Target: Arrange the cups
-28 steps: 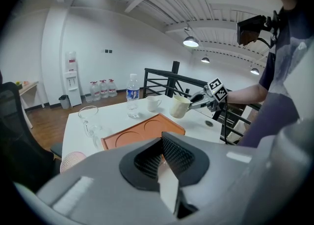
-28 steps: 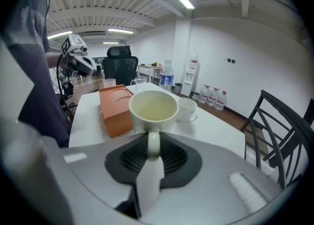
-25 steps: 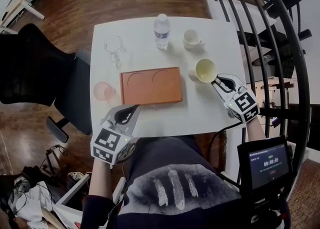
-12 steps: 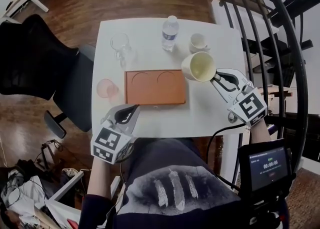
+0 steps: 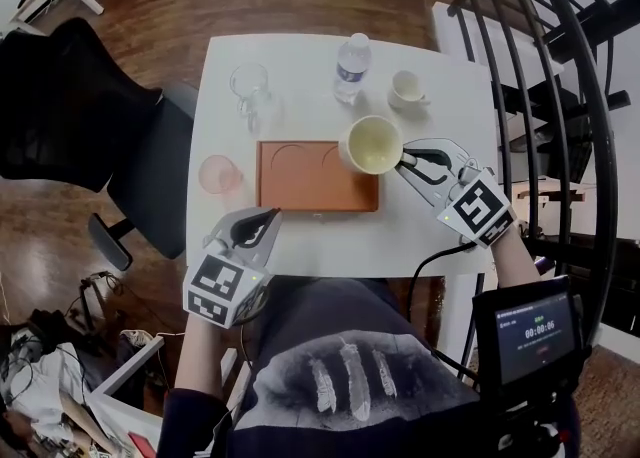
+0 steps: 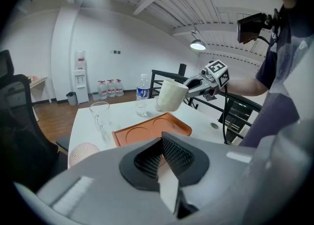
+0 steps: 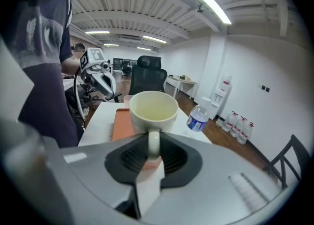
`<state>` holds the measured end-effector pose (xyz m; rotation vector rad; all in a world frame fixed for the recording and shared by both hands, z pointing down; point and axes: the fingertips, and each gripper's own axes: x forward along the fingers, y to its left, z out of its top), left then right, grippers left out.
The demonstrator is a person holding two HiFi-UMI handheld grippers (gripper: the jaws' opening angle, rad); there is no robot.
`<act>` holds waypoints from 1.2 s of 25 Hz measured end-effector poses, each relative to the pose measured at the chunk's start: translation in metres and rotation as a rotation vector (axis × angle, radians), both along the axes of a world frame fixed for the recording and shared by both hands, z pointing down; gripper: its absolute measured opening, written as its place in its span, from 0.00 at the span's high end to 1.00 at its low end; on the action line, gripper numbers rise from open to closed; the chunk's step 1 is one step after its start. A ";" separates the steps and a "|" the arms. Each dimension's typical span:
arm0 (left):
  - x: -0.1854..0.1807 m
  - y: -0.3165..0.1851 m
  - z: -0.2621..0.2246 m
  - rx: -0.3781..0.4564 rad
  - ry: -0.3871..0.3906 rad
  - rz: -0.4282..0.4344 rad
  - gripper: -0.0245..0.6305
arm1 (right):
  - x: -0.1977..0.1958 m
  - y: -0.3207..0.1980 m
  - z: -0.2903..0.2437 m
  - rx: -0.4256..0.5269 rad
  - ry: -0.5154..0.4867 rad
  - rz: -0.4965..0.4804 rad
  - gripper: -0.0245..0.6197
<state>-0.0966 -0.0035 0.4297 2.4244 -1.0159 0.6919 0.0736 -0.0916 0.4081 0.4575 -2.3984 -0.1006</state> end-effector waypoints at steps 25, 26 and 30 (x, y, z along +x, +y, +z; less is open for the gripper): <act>-0.019 0.013 -0.006 -0.007 -0.018 -0.055 0.94 | -0.031 0.027 0.051 -0.114 0.078 -0.150 0.87; -0.020 0.013 -0.006 -0.007 -0.019 -0.057 0.94 | -0.032 0.027 0.053 -0.115 0.080 -0.153 0.87; -0.020 0.010 -0.005 -0.011 -0.022 -0.062 0.94 | -0.031 0.024 0.055 -0.109 0.084 -0.163 0.87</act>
